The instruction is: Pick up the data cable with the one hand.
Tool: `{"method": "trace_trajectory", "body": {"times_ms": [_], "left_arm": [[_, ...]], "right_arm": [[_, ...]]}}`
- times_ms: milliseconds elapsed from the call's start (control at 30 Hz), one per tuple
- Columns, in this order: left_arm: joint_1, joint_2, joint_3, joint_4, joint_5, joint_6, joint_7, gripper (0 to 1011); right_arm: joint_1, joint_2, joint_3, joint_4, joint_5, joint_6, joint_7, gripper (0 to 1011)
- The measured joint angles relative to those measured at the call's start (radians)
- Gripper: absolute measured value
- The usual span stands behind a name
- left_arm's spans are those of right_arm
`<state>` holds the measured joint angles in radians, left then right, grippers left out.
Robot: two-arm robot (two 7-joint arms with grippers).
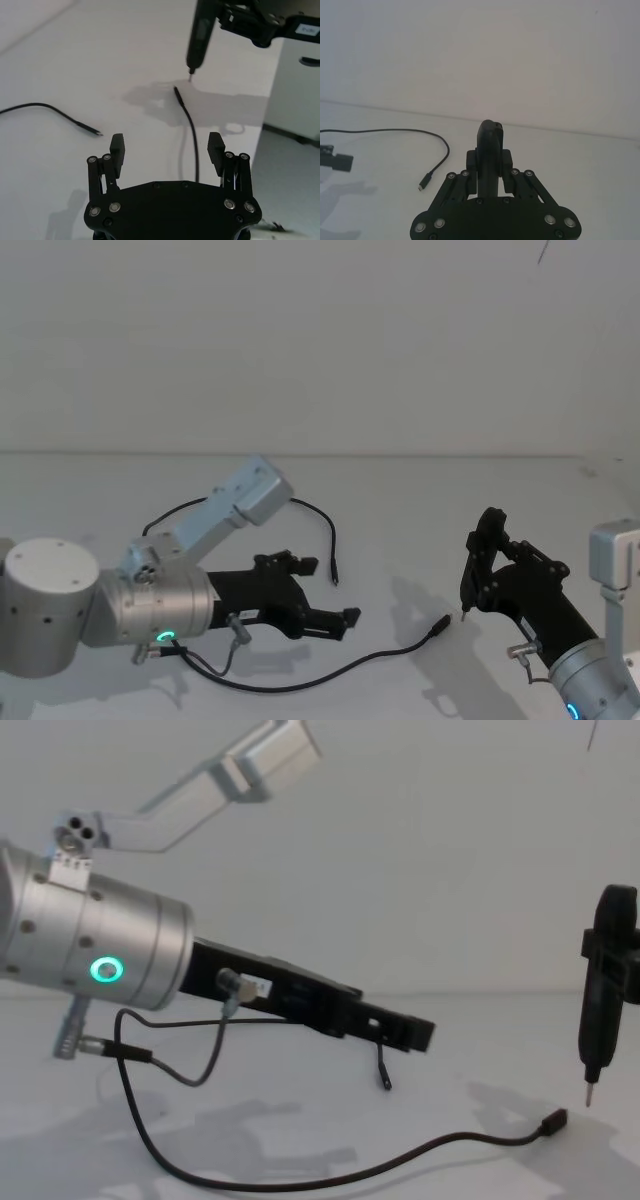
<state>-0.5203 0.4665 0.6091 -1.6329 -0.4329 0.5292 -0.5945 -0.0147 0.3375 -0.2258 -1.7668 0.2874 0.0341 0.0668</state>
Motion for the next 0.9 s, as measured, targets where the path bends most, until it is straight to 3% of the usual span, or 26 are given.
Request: {"method": "trace_trajectory", "body": {"times_ms": [367,900], "left_arm": [[-0.075,-0.015,0.084,0.049,0.027,0.039,-0.047,1001],[-0.137,-0.042,0.172,0.116,0.08,0.002,-0.069,1001]], "right_arm": [[0.0,0.0,0.0,0.0,0.0,0.0,0.0,279],[0.0,0.0,0.0,0.0,0.0,0.0,0.0,279]]}}
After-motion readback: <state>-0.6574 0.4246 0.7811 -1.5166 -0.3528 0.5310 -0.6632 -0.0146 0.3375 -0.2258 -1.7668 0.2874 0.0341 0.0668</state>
